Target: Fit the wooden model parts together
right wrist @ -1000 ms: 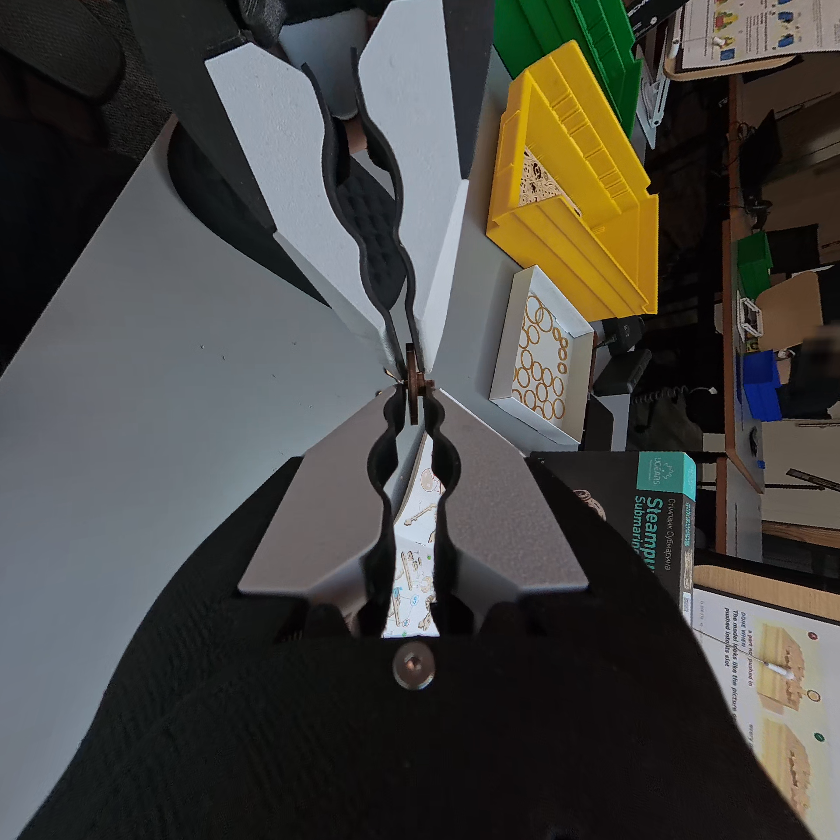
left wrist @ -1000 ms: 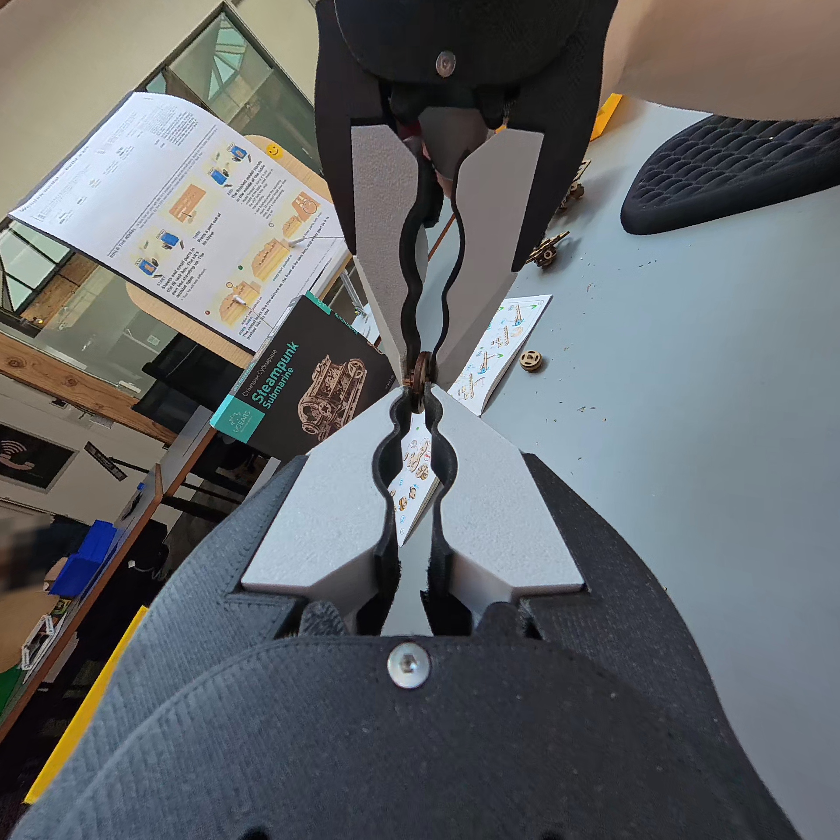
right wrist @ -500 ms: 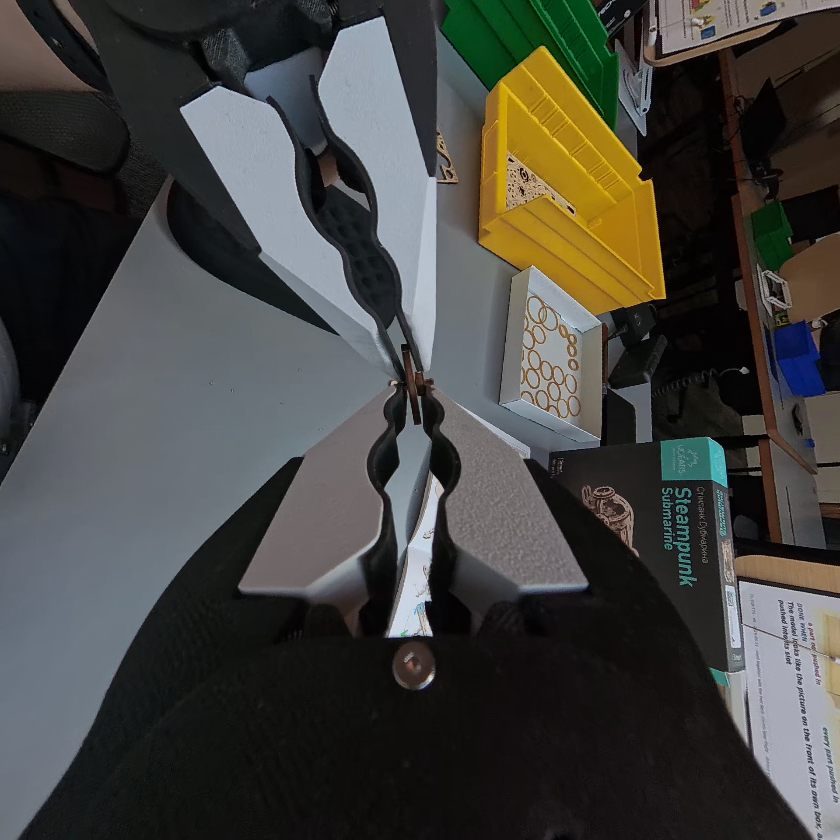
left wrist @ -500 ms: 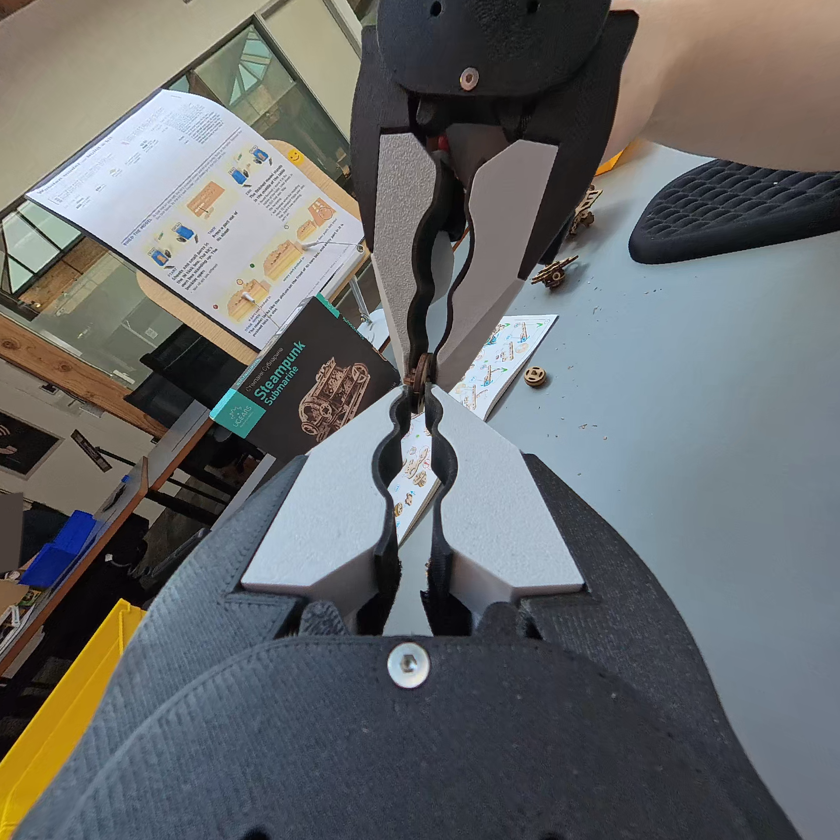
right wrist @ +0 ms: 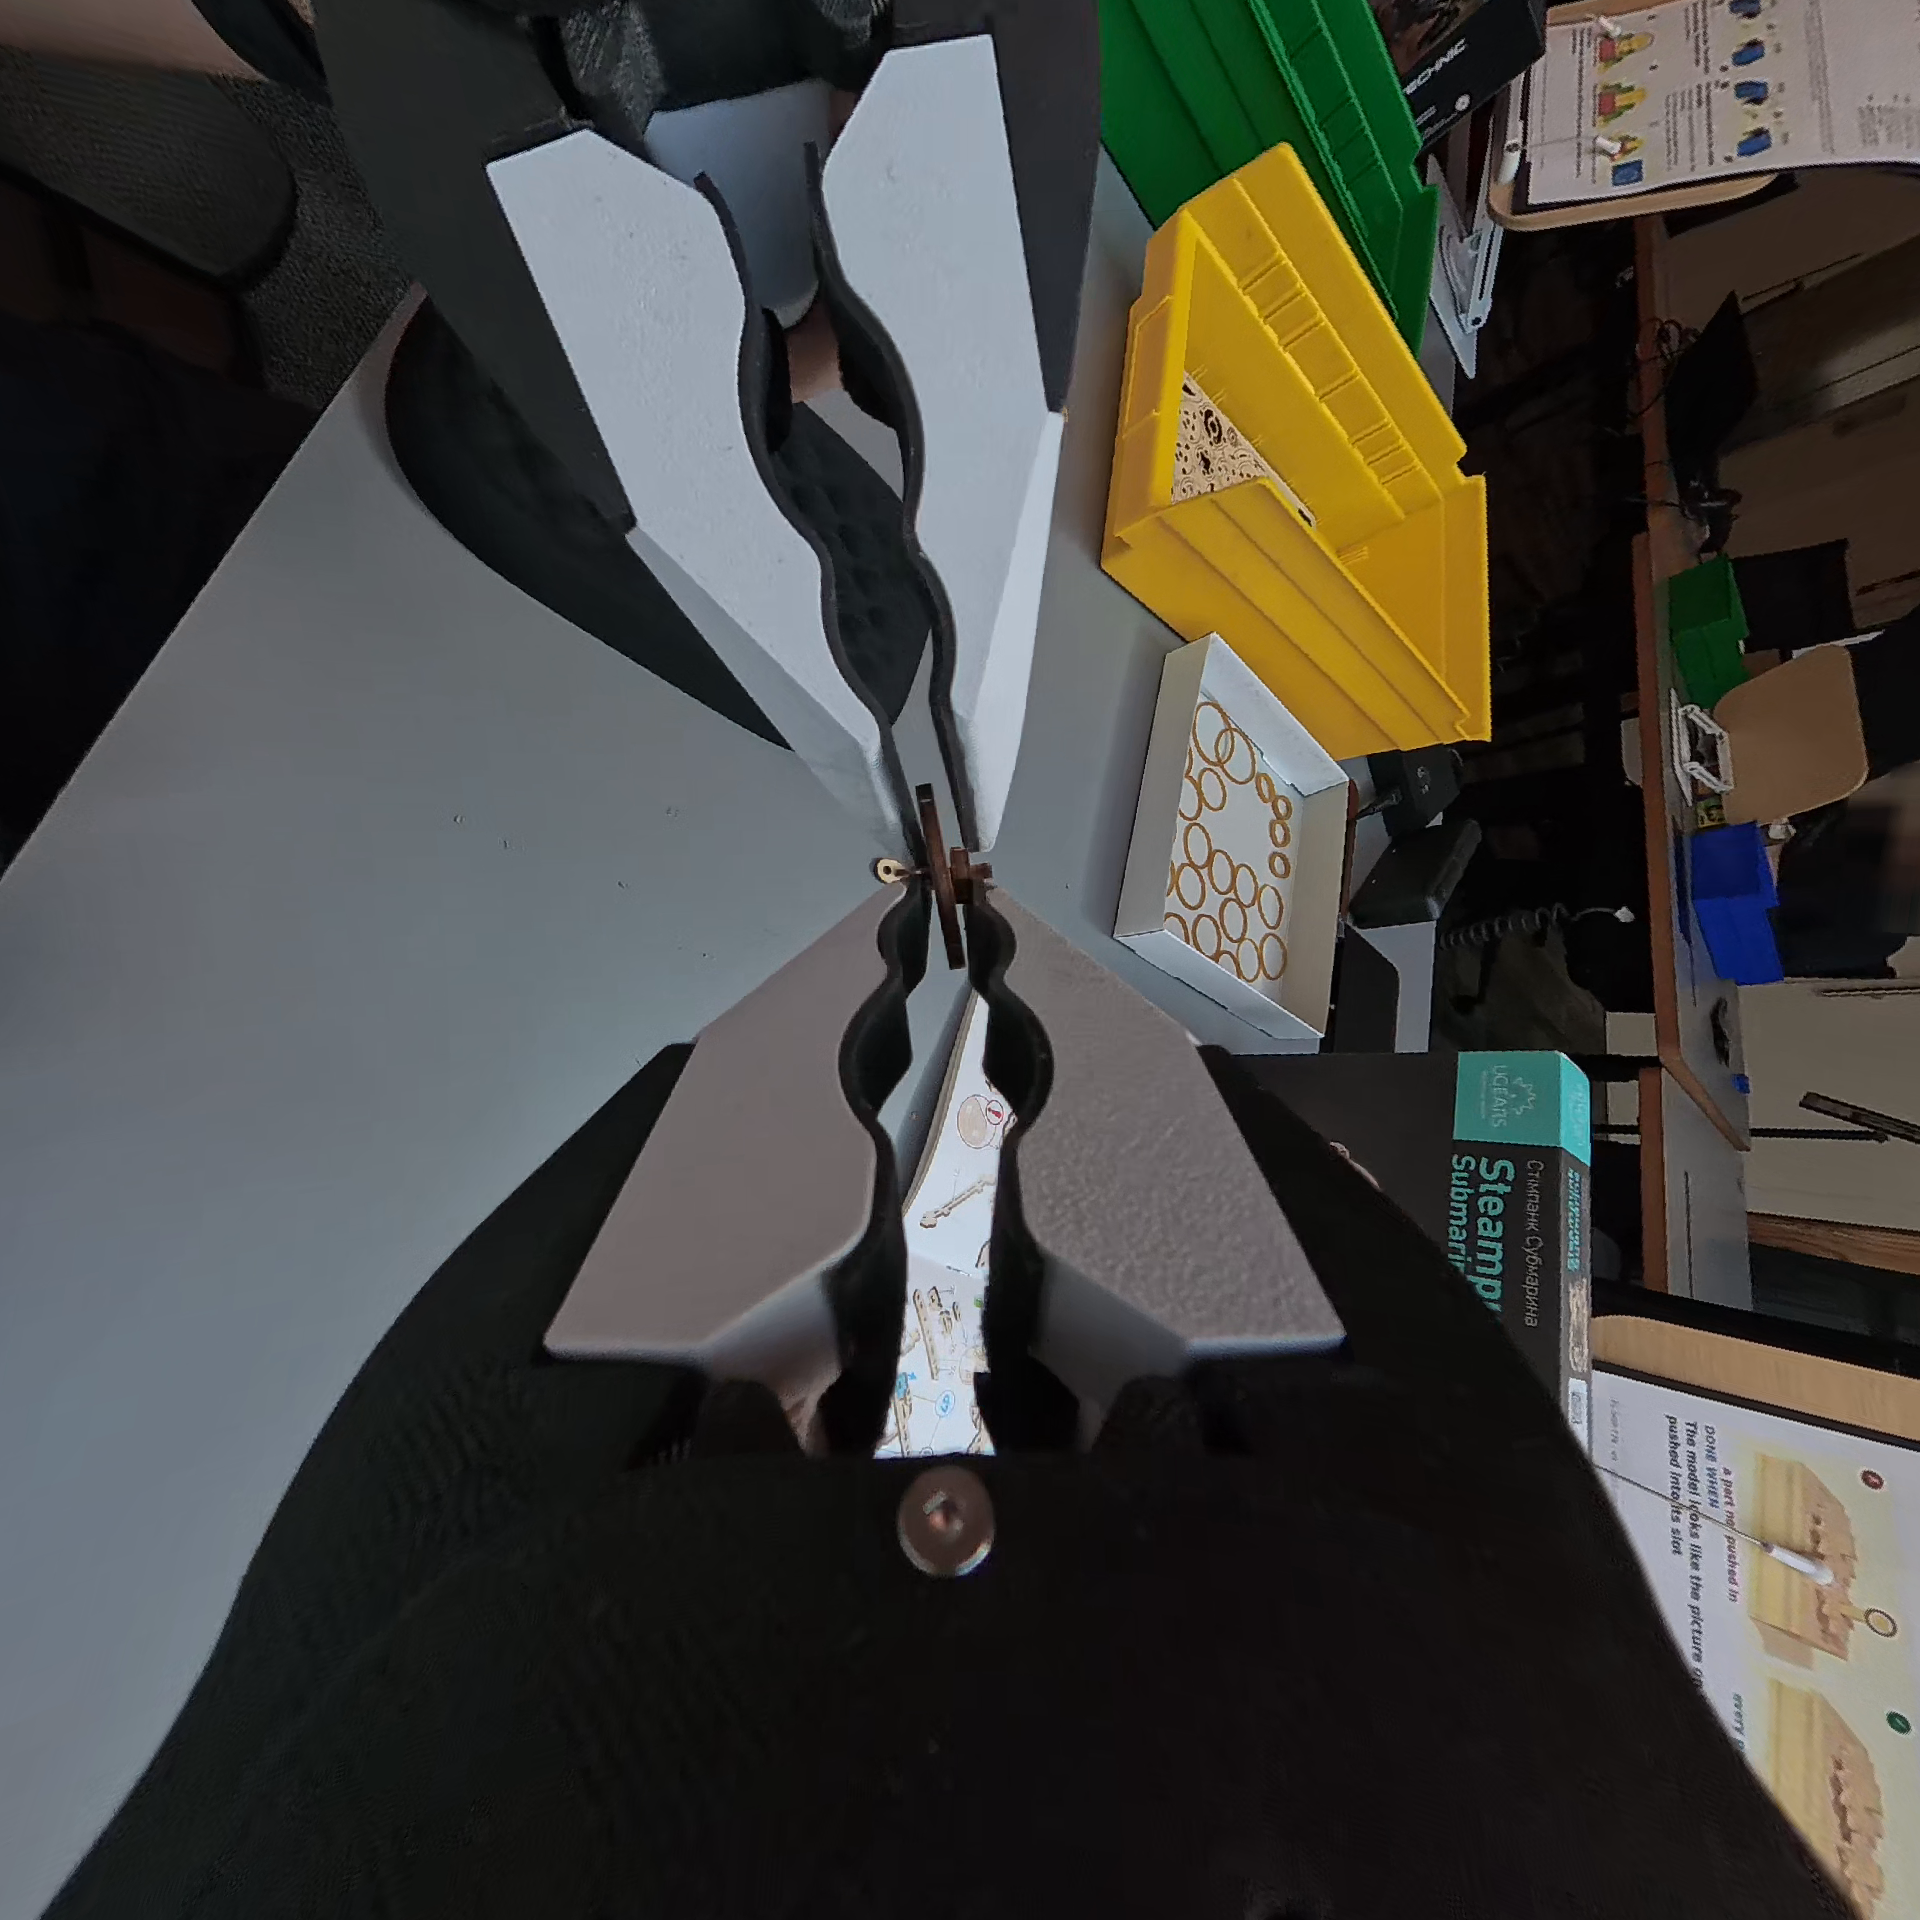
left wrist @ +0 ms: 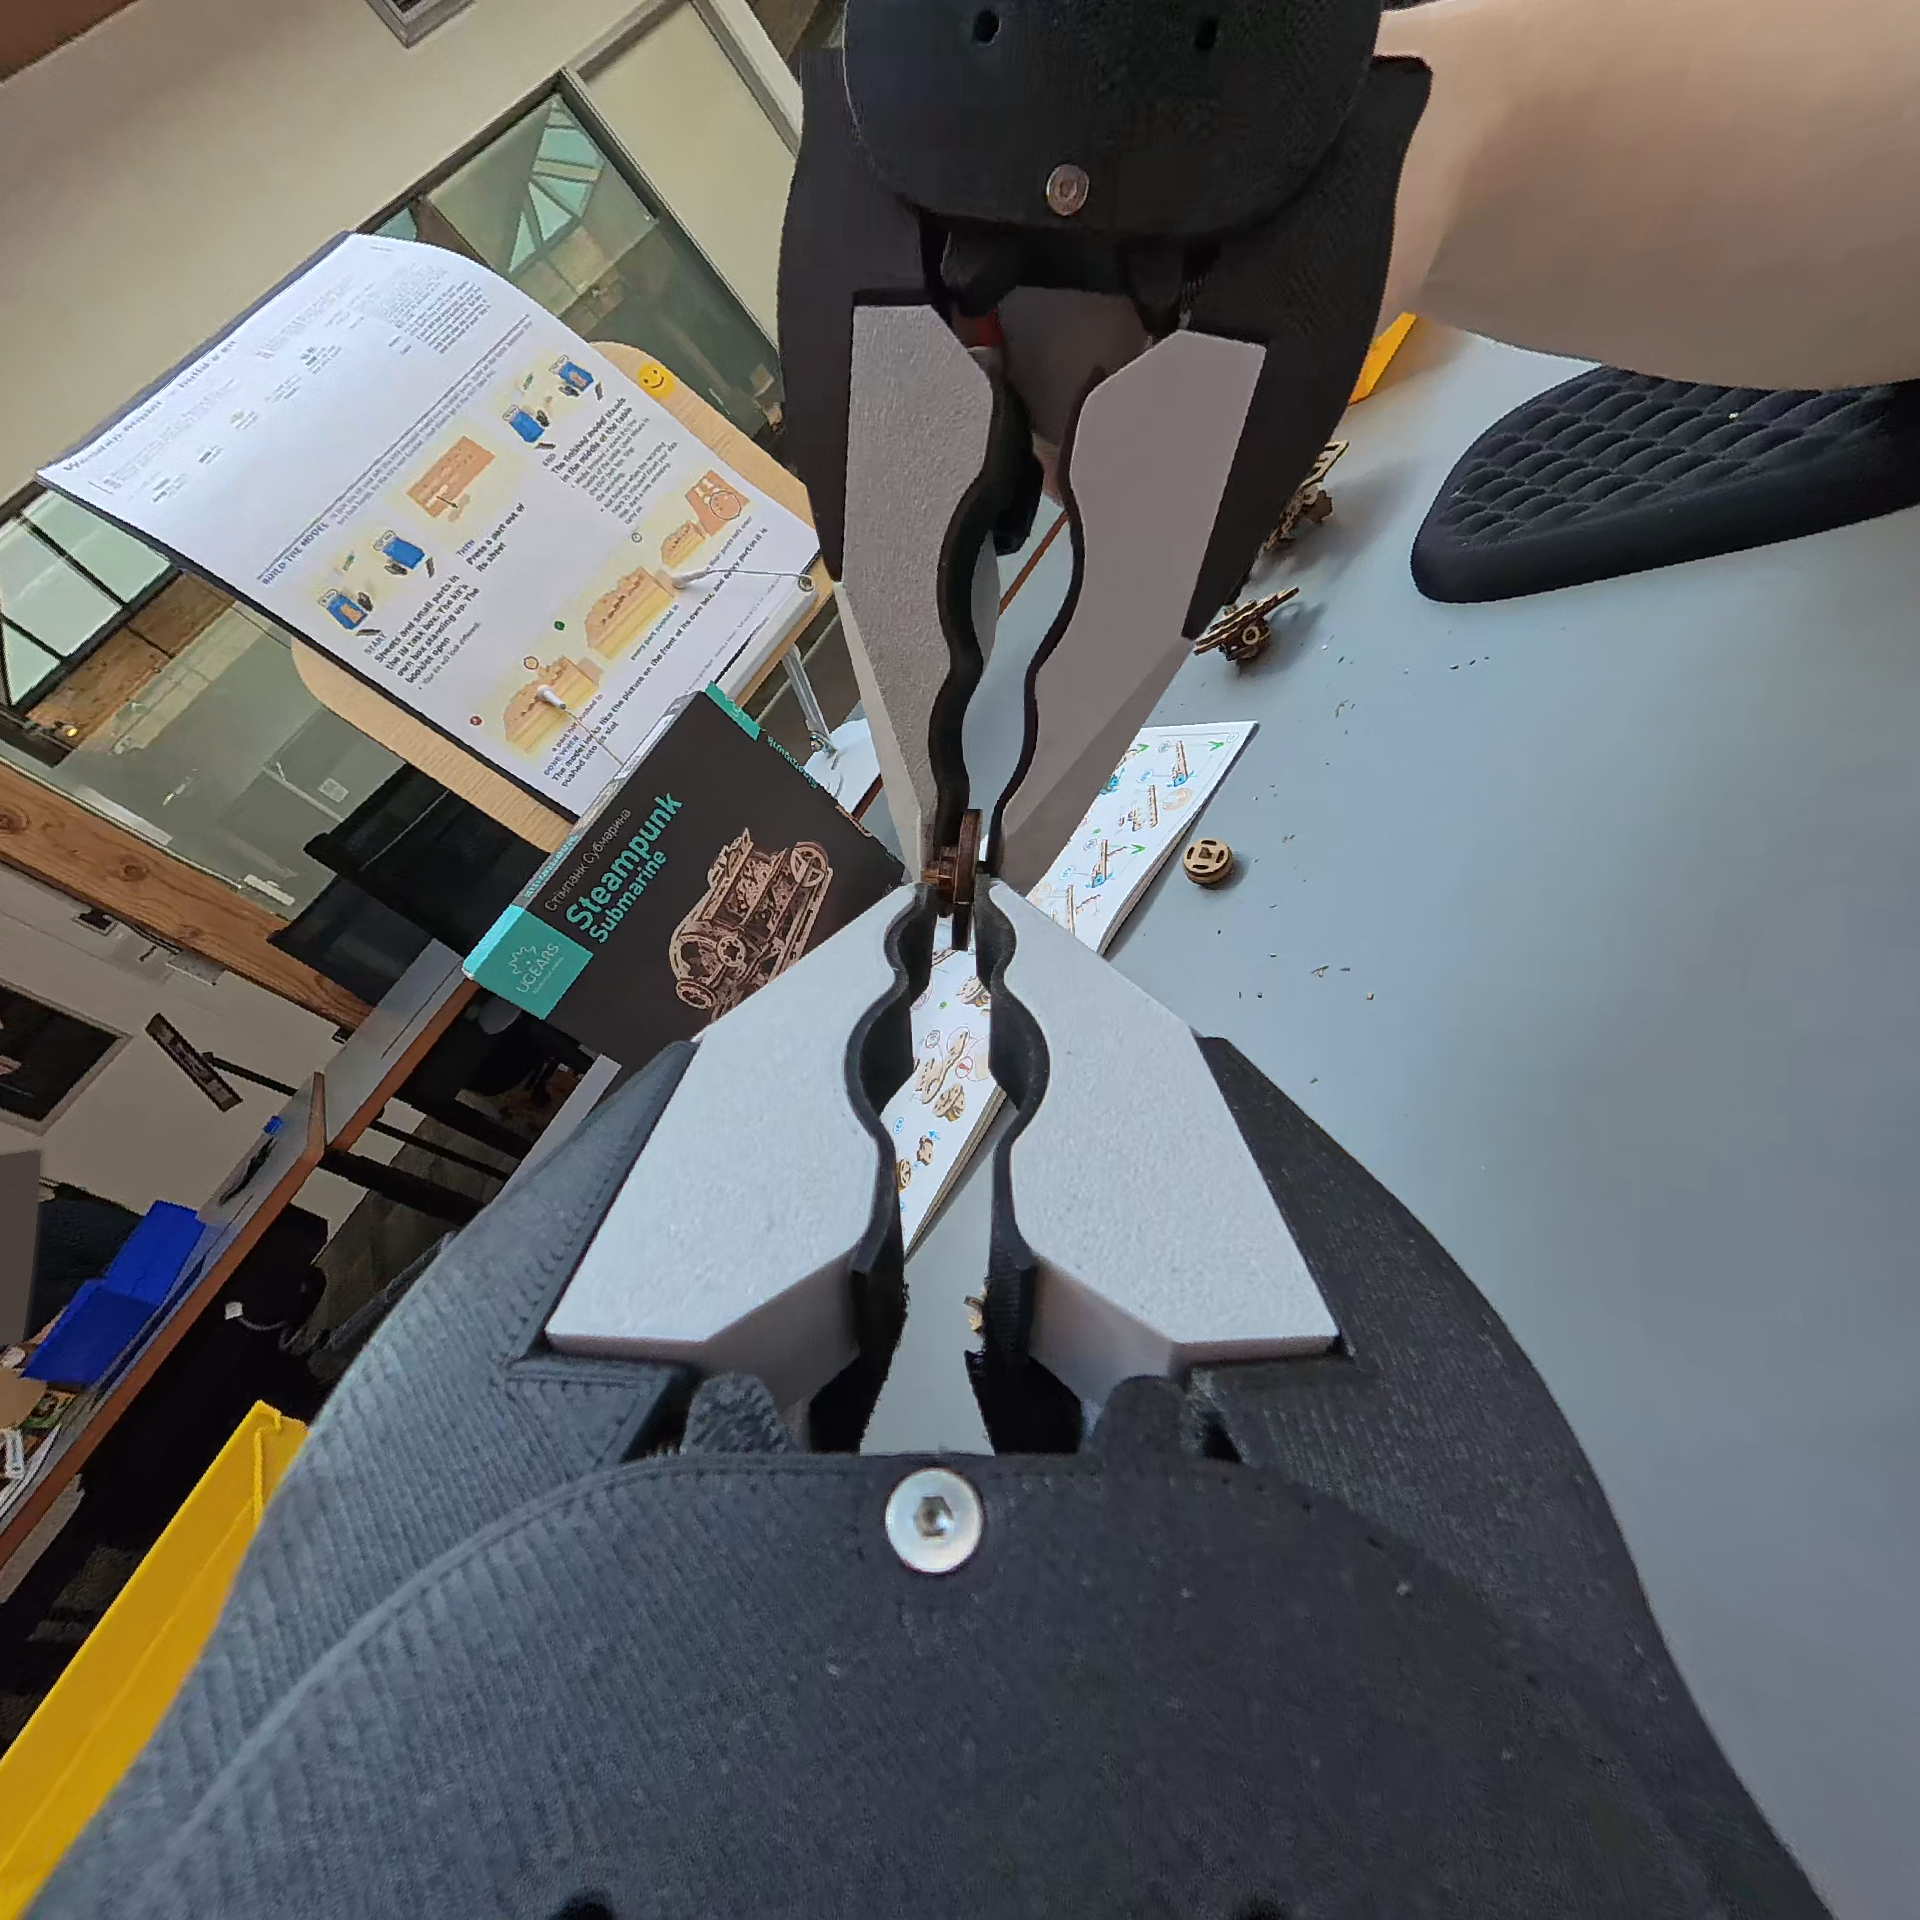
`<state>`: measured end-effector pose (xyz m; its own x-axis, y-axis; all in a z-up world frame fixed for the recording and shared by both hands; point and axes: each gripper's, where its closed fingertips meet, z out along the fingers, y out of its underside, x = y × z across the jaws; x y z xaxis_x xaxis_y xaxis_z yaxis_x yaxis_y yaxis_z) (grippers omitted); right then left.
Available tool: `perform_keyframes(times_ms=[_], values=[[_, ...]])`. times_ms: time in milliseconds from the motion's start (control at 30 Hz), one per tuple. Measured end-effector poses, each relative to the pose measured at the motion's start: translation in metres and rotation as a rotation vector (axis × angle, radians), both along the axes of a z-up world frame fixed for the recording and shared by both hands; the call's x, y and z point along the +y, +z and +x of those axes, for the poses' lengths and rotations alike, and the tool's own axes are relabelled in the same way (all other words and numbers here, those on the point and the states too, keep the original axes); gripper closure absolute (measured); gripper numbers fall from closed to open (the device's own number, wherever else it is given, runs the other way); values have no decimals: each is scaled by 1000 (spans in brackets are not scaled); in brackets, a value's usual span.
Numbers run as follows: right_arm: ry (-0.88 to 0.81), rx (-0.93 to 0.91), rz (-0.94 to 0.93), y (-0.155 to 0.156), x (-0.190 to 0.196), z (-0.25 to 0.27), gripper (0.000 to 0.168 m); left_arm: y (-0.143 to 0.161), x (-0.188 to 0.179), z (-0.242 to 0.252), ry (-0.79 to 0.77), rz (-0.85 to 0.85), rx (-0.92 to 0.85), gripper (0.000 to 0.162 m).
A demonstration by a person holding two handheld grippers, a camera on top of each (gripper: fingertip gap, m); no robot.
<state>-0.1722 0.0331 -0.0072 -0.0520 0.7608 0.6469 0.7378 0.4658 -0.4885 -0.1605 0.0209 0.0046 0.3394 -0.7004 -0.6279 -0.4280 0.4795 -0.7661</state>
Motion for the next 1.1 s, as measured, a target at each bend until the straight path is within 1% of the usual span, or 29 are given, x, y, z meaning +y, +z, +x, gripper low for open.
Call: perform_keyframes(times_ms=[100, 200, 400, 567, 800, 1100], values=[[15, -14, 26, 1, -2, 1, 161, 1, -3, 2, -25, 25, 10, 157], [27, -3, 9, 2, -4, 1, 161, 1, -4, 2, -44, 44, 16, 157], [14, 35, -27, 4, -3, -1, 161, 4, -2, 1, -27, 69, 5, 158], [4, 34, -45, 1, -2, -2, 161, 0, -1, 0, -22, 58, 22, 159], [-5, 48, -10, 4, 1, -3, 161, 4, 0, -1, -33, 36, -19, 159], [-11, 25, -26, -2, 1, -2, 162, -1, 1, -1, -33, 9, -19, 159]])
